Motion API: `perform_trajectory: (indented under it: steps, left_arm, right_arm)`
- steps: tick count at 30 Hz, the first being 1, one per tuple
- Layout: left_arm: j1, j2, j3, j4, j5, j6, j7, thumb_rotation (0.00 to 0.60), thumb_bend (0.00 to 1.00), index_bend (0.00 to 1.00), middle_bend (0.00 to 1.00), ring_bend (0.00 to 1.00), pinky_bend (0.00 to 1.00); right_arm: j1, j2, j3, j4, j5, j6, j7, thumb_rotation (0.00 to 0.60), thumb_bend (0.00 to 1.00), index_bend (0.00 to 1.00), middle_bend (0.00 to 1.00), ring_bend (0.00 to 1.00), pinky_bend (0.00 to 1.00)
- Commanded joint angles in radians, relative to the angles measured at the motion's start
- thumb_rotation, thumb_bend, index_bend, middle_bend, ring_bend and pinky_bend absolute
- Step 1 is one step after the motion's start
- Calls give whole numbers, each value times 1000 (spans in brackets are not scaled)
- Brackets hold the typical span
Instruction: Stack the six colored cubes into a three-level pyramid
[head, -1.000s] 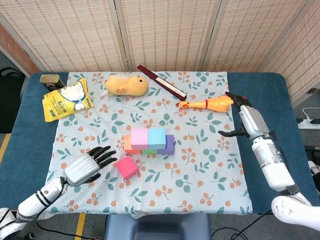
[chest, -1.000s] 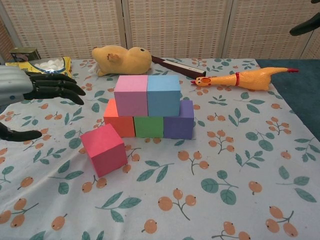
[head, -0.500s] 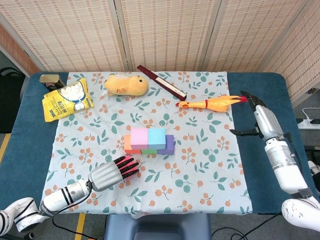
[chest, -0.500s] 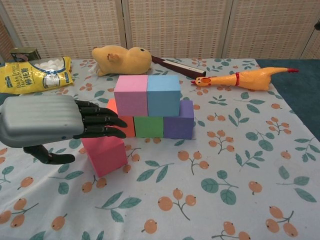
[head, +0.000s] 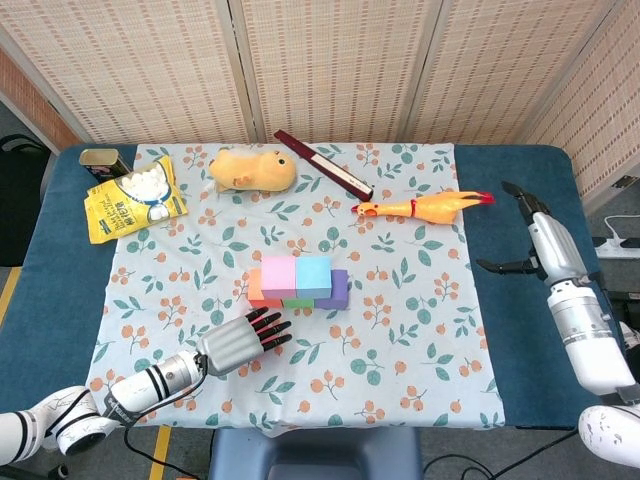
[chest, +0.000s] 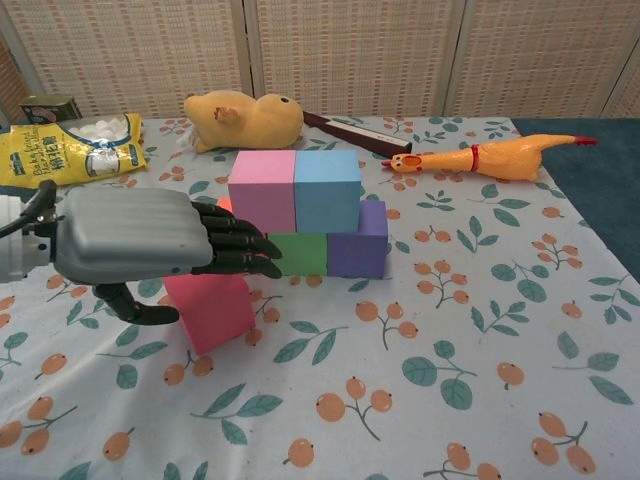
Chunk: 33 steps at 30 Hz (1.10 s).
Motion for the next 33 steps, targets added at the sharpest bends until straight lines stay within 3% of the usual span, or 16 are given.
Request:
perform_trajectory:
  steps: [1,21,24,28,31,33]
  left_arm:
    - [-12,-8,-4,-7,-38,-26,27,600,392,0,0,0,145]
    - [-45,-55,17,37,-175,-61,95,600,387,12,4,0,173]
    - [-42,-71,25,51,-156,-31,66,600,383,124,86,39,242]
    - [-37,-85,36,77,-132,5,16,600,381,328,287,230,434]
    - [-30,-71,44,72,-106,46,-23,600,385,392,343,291,530]
    - [-20,-42,49,48,-85,86,-44,600,385,393,349,299,544]
  right_arm:
    - [-12,8,1,2,-8,1,13,600,0,0,58,0,0]
    - [-47,20,9,16,-19,-7,44,600,0,0,57,0,0]
    - [-49,19,9,15,-18,-5,40,600,0,0,57,0,0]
    - [-52,17,11,14,-17,-5,41,600,0,0,57,0,0]
    - [-54,17,13,13,-19,-3,43,600,0,0,57,0,0]
    - [-56,17,16,12,-20,-3,48,600,0,0,57,0,0]
